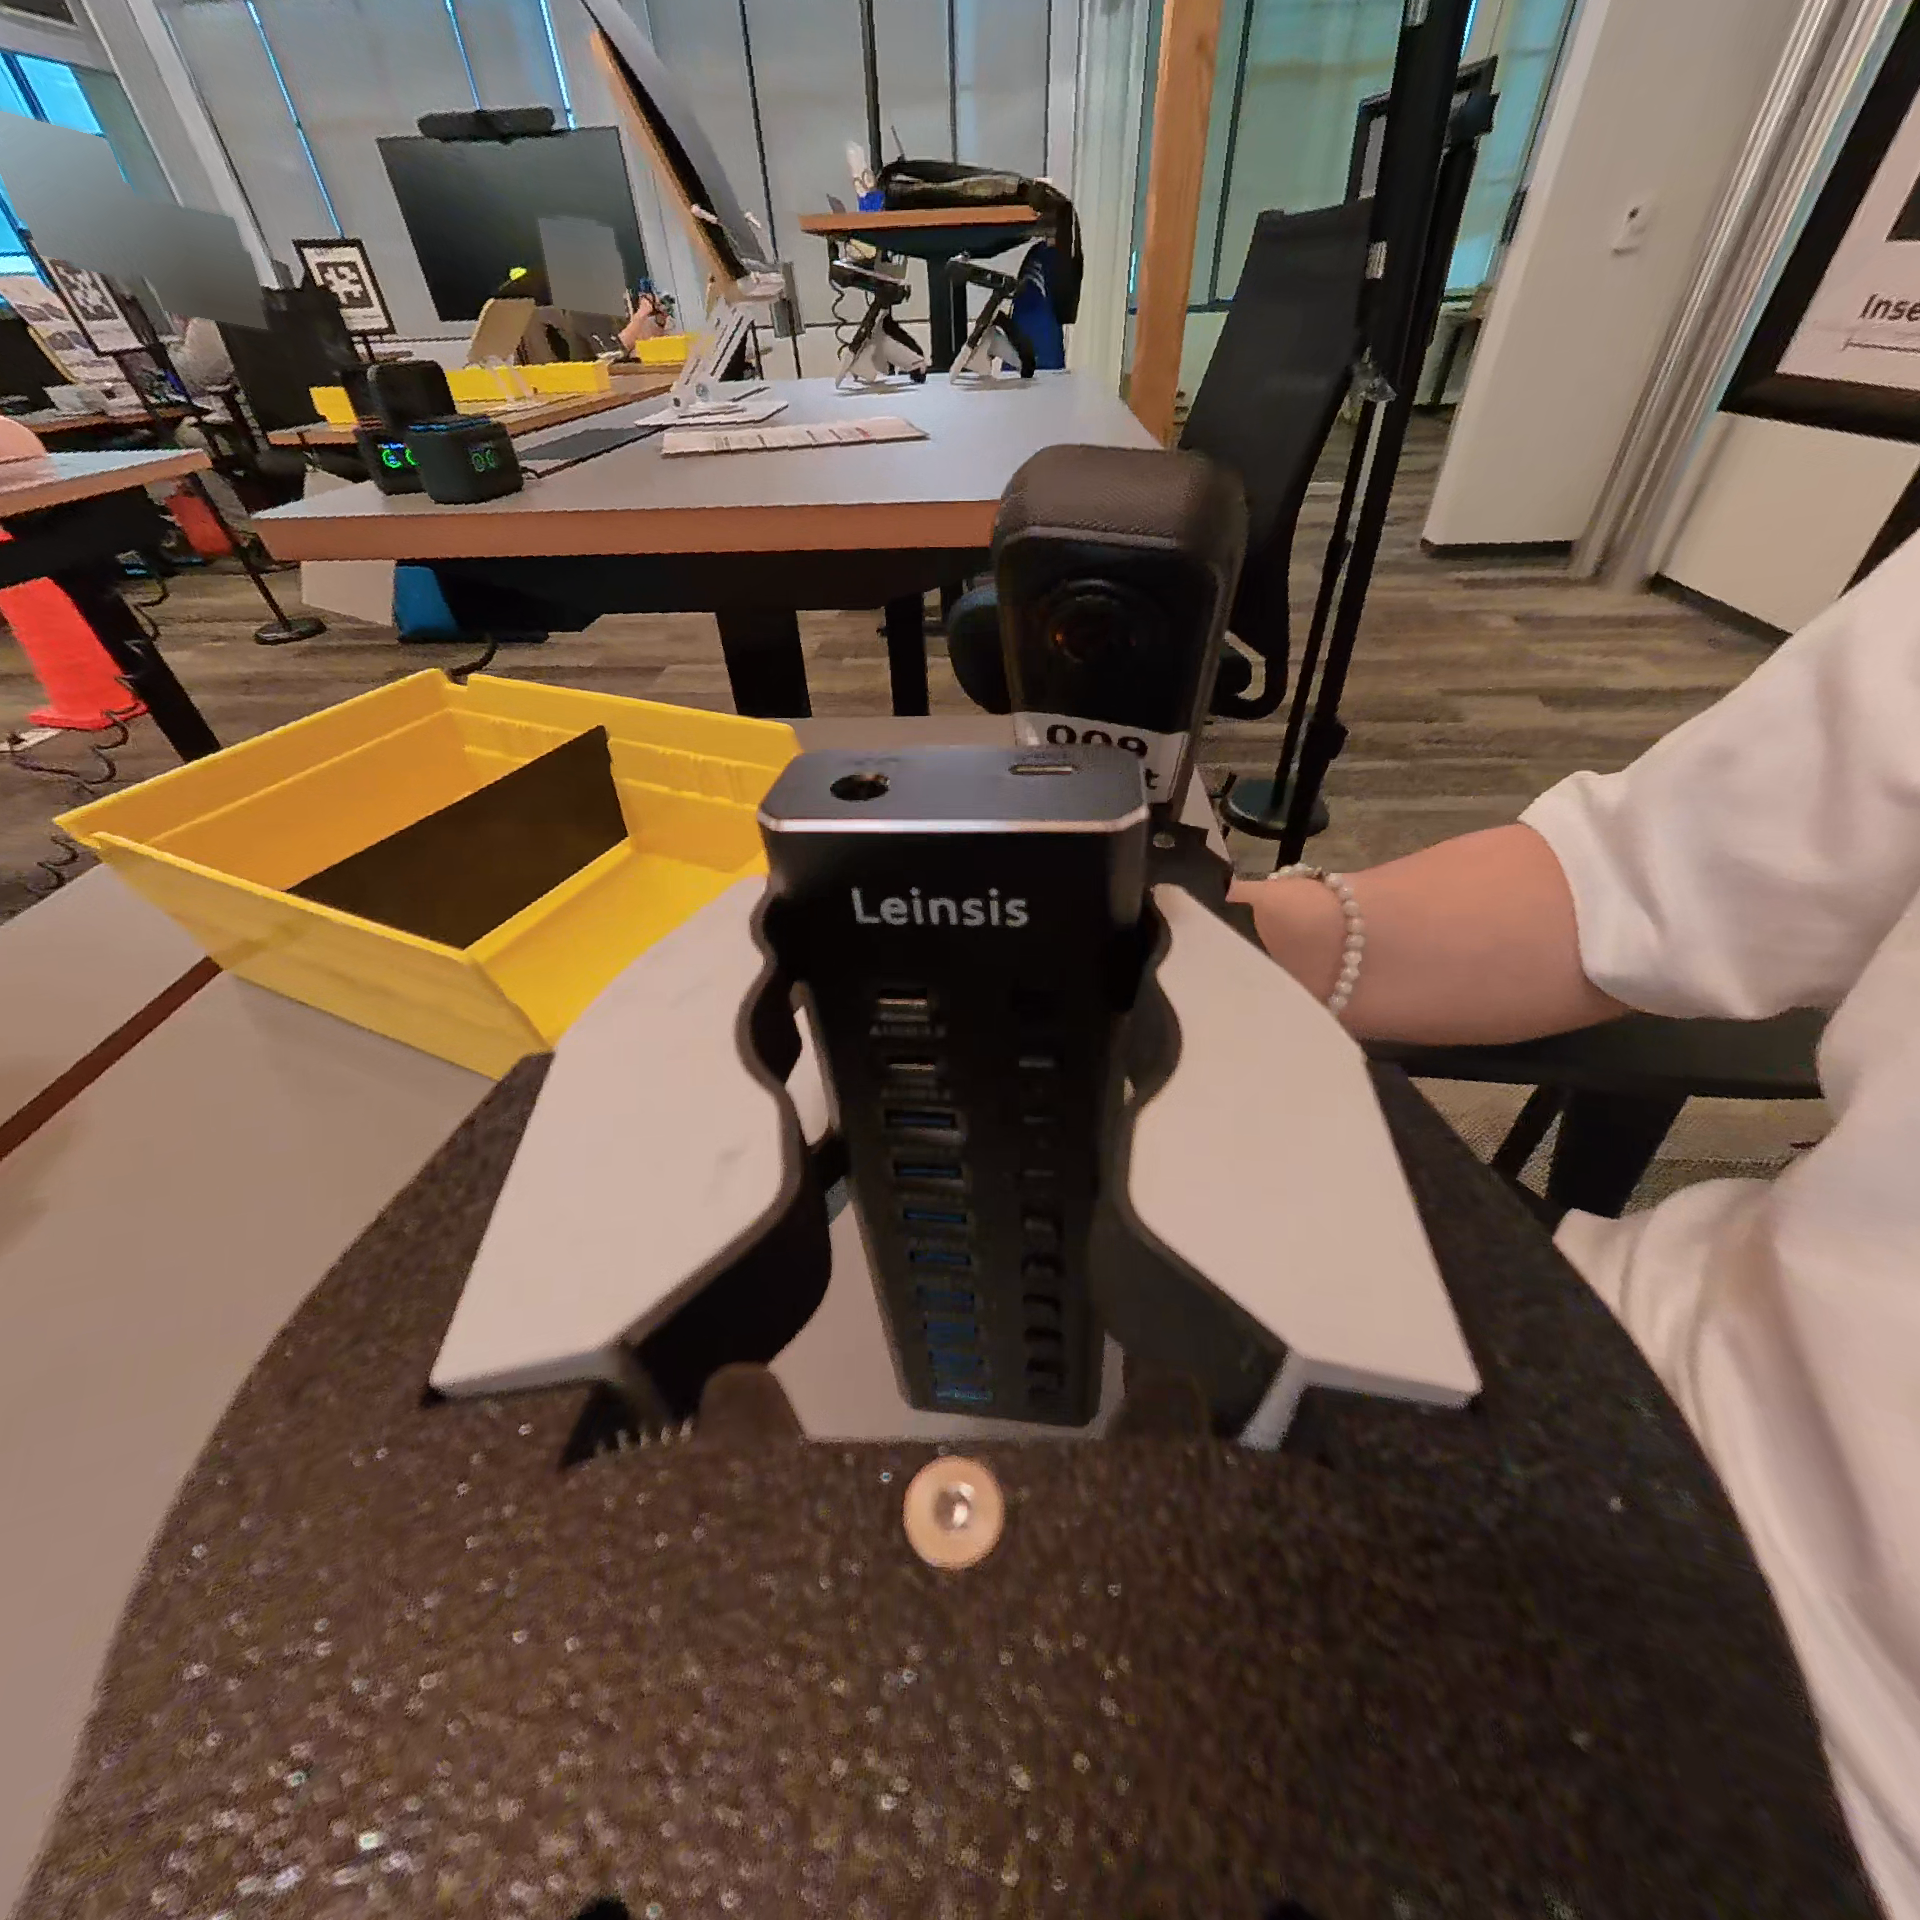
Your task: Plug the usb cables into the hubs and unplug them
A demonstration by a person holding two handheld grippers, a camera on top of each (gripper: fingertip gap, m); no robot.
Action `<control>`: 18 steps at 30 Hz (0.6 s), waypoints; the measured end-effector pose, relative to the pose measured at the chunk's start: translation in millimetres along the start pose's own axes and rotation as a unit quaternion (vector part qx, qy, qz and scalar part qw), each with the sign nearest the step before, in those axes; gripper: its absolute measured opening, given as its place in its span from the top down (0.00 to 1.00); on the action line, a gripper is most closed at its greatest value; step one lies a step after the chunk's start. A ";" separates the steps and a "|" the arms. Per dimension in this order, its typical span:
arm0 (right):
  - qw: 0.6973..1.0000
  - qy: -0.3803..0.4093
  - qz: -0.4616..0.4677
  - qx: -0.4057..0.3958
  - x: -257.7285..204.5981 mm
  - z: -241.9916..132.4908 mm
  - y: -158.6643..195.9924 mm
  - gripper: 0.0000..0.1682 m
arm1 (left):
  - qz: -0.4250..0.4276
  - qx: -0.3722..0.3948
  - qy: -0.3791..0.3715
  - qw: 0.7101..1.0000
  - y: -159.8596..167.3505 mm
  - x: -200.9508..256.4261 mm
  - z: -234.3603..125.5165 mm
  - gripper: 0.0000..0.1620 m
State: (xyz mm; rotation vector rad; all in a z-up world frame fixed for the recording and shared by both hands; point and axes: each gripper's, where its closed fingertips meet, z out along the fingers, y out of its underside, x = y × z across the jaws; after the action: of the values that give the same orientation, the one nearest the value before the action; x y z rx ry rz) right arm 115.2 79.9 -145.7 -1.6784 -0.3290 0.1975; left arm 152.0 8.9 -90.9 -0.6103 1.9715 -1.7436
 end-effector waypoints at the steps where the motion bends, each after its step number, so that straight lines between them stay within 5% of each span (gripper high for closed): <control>1: 1.000 -0.001 0.003 -0.005 0.5 -0.2 0.6 0.54 | 0.000 -0.001 0.000 1.000 -0.1 -0.6 -0.7 0.63; 11: 0.998 -0.013 0.054 0.008 7.3 -4.2 1.5 0.55 | -0.024 -0.017 -0.041 0.999 -17.7 -13.0 -19.6 0.58; 18: 0.997 -0.021 0.075 0.008 8.3 -3.7 4.7 0.55 | -0.040 -0.101 -0.060 0.992 -9.7 -16.4 -19.5 0.51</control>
State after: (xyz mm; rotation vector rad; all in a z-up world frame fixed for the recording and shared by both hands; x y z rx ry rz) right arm 124.7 78.7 -149.3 -1.6862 -0.2324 0.3477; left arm 154.1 33.1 -78.5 -0.8546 2.0783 -1.5236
